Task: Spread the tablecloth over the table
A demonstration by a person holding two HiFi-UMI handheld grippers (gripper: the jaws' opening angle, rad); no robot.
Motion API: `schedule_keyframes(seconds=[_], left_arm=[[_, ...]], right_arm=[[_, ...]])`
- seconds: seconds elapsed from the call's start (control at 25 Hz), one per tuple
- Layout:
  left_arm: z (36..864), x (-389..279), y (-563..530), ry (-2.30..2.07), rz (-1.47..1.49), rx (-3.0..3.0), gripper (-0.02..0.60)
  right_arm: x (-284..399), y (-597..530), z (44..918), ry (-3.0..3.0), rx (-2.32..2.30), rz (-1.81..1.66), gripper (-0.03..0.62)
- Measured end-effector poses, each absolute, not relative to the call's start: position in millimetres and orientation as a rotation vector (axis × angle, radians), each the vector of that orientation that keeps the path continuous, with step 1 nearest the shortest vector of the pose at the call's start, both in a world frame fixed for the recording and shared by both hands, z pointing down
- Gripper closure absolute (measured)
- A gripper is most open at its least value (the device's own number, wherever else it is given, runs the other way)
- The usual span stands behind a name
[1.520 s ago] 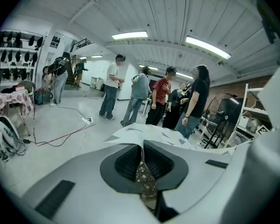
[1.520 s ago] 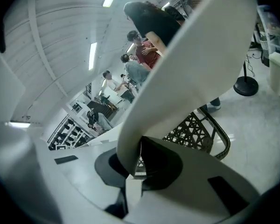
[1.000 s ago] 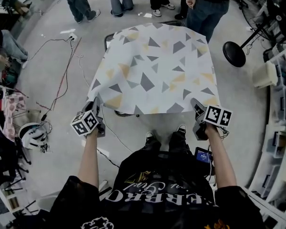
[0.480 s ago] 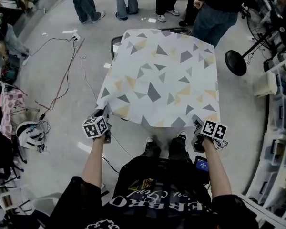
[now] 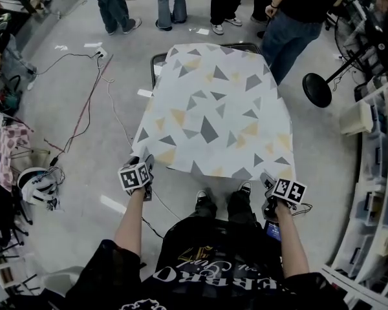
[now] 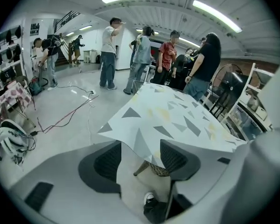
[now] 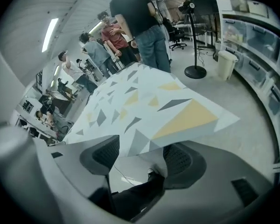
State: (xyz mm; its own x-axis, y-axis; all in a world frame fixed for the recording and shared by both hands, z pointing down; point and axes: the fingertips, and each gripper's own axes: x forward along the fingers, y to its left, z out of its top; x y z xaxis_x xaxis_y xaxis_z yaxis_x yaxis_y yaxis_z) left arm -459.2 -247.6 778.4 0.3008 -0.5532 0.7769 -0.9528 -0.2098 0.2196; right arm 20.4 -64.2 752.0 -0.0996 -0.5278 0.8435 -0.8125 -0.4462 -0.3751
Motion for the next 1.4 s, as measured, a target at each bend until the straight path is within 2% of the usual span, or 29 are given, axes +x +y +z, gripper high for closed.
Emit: schedule_keyframes(seconds=[0.32, 0.48, 0.68, 0.88, 1.12, 1.4], left_arm=[[779.9, -501.5, -200.5, -1.440, 0.648, 1.740, 0.305], [768.0, -489.6, -199.1, -1.377, 0.584, 1.835, 0.305], [733.1, -430.8, -204.3, -1.208, 0.606, 2.098, 0.316], [678.9, -363.5, -194.0, -1.040, 0.506, 2.319, 0.339], [617.3, -300.5, -161.2, -0.959, 0.382, 2.453, 0.417], [568.7, -234.2, -99.7, -0.920, 0.377, 2.513, 0.472]], right_arm=[[26.5, -34.7, 702.5, -1.426, 2.152, 1.528, 0.303], [10.5, -48.8, 674.6, -1.574, 2.158, 1.486, 0.332], [-27.8, -85.7, 633.4, -1.835, 2.072, 1.421, 0.383], [-72.3, -113.5, 594.1, -2.104, 1.887, 1.343, 0.419], [-111.3, -114.6, 561.5, -2.319, 1.596, 1.200, 0.473], [-100.7, -84.9, 525.3, -2.466, 1.429, 1.063, 0.542]])
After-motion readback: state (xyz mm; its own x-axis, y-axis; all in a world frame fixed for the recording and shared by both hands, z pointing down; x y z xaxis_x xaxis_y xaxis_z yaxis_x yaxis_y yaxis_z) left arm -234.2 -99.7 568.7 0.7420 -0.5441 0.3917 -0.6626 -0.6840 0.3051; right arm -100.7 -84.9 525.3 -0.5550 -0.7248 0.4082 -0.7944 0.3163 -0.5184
